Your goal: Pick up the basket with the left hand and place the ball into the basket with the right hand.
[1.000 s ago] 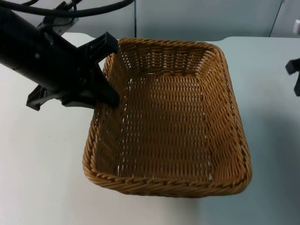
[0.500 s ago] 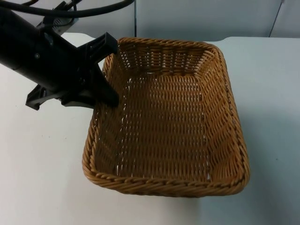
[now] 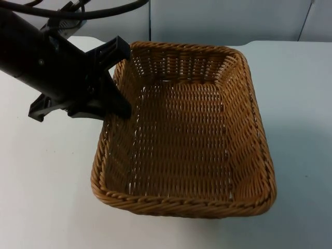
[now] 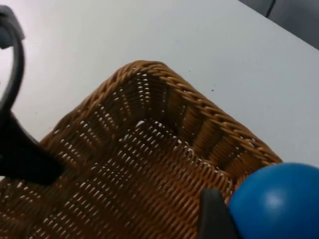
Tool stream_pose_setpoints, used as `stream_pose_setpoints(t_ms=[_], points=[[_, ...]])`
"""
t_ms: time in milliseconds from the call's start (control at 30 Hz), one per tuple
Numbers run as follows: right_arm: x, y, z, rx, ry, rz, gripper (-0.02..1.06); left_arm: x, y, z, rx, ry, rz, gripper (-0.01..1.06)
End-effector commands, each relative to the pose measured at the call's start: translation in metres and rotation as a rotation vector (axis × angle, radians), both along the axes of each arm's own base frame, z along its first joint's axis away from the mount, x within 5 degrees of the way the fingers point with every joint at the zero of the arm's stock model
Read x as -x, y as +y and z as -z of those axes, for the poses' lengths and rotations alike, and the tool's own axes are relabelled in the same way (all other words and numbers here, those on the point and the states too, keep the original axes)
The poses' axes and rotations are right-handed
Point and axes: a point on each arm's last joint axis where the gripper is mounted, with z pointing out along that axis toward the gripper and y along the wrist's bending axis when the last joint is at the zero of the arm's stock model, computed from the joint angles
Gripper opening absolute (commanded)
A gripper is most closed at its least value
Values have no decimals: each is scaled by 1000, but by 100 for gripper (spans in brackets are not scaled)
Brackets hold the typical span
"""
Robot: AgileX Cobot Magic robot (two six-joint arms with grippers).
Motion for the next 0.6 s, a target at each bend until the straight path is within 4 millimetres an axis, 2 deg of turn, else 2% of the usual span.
stream_pose_setpoints(t_ms=[0, 367, 567], points=[[5, 8, -5, -16, -17, -30, 0, 2, -2, -6, 27, -3, 0, 0], [8, 14, -4, -31, -2, -40, 0, 2, -2, -6, 27, -3, 0, 0], [-6, 22, 26, 18, 78, -40, 0, 2, -2, -6, 28, -3, -2, 0]])
